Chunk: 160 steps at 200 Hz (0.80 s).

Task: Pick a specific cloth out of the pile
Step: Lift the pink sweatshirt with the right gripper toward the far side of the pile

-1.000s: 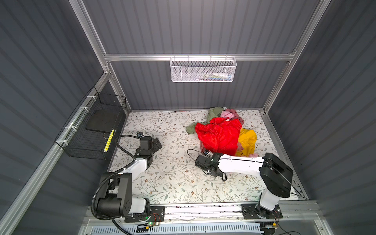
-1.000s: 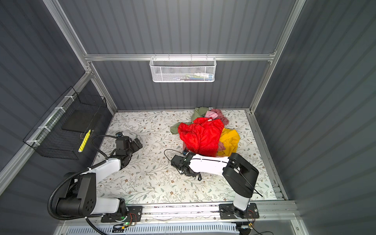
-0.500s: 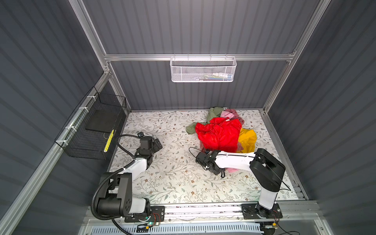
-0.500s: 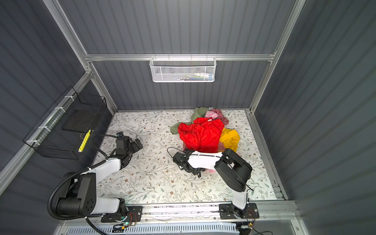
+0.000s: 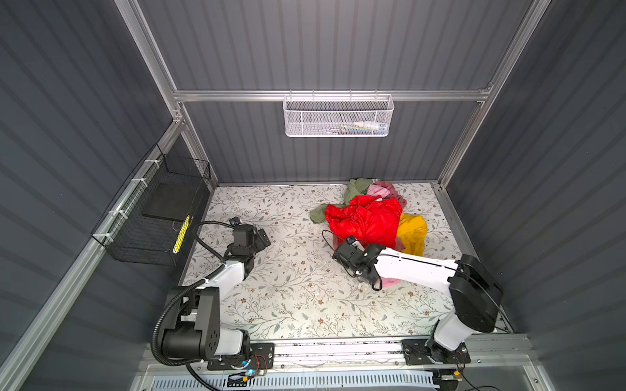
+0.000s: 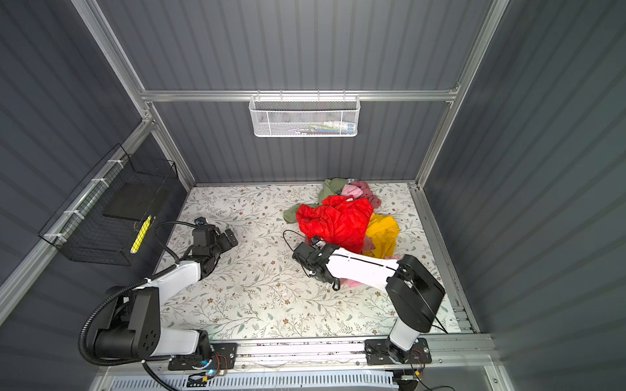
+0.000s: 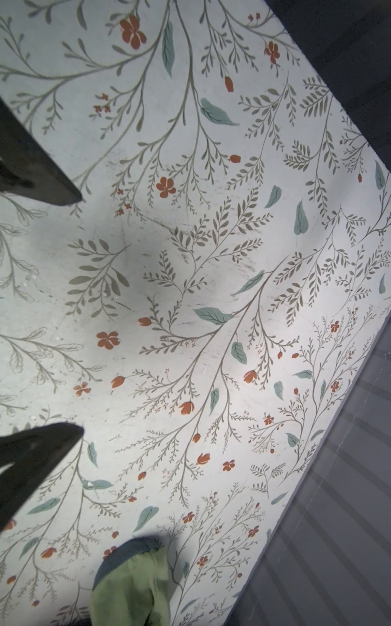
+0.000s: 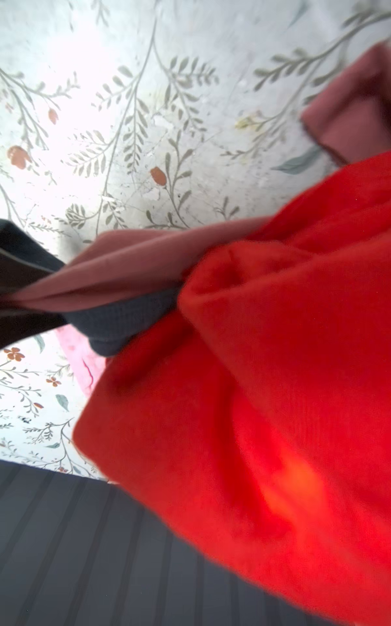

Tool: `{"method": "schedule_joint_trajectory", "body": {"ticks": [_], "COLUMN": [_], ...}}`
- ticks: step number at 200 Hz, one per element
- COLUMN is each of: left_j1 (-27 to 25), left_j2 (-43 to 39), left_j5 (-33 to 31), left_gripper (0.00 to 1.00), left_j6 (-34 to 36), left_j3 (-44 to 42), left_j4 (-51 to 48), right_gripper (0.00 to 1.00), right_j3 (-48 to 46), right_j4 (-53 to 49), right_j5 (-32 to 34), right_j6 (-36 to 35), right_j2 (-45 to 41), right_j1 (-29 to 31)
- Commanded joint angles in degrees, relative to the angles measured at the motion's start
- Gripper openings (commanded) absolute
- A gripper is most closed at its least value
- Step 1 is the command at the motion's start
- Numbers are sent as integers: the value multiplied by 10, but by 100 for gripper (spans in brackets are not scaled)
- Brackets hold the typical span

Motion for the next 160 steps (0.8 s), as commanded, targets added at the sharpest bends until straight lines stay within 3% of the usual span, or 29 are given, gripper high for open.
{"method": "schedule_joint_trajectory", "body": {"ticks": [1,51,86,160], "left_j1": [-3,-3,-3,-3], "left_j2": [9,10,13,15], "left_j5": [5,3,2,13], "left_gripper": [100,100,100,100], "left_j6": [17,29,36,45], "left_j3": [18,20,24,25], "left_j4": [-11,-10,-11,-5], "right_gripper": [0,0,0,0], "right_j3": [-2,11,18,100], "right_j4": [0,-14,11,25], "right_j5": [5,4,-37,-49], "right_j6": [11,8,4,-39], "right_j2": [-43,-163,-251,-319], "right_j1": [-1,-26,-74,-96]}}
